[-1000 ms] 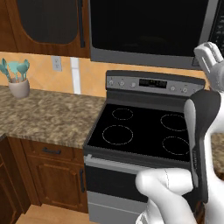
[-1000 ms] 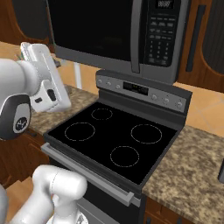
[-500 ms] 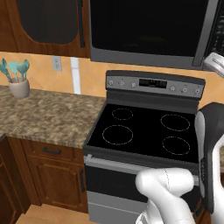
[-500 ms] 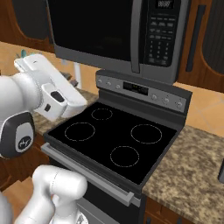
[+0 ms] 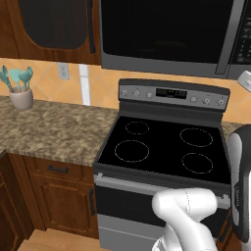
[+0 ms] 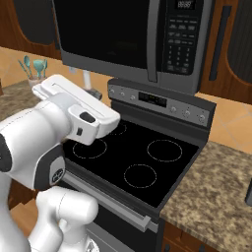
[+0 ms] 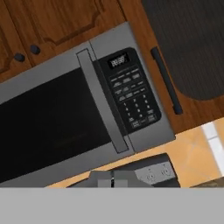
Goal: Pick the corn from the sink and place it in the bowl. Then pick the bowl and place it in the microwave. Then close the microwave door and press the start button.
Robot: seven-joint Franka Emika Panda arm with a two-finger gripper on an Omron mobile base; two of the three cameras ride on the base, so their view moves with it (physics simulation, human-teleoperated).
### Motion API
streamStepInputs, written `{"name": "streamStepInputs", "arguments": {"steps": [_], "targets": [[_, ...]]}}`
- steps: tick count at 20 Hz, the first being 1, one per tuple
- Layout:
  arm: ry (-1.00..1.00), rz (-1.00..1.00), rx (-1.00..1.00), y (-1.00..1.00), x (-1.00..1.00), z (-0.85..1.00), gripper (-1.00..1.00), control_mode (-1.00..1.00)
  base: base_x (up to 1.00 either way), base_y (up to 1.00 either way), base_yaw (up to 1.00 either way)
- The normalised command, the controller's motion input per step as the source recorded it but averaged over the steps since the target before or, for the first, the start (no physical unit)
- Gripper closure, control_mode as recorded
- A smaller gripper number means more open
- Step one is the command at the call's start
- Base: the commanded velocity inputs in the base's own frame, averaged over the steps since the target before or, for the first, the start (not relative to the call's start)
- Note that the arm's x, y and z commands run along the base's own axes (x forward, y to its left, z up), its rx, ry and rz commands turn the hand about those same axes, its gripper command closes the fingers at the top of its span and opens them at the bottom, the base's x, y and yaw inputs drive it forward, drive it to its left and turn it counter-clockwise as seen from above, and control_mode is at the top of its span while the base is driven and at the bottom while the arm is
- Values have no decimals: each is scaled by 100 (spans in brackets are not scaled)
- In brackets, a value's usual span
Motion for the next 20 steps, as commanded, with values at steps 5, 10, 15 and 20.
{"name": "streamStepInputs", "arguments": {"steps": [5,10,15,20], "targets": [[-2,-3,-8,-26,12,-2,100,-100,0,0,0],[10,-19,-25,-13,48,0,100,-100,0,0,0],[4,10,-6,-62,9,0,100,-100,0,0,0],[-3,31,6,-67,19,0,100,-100,0,0,0]]}}
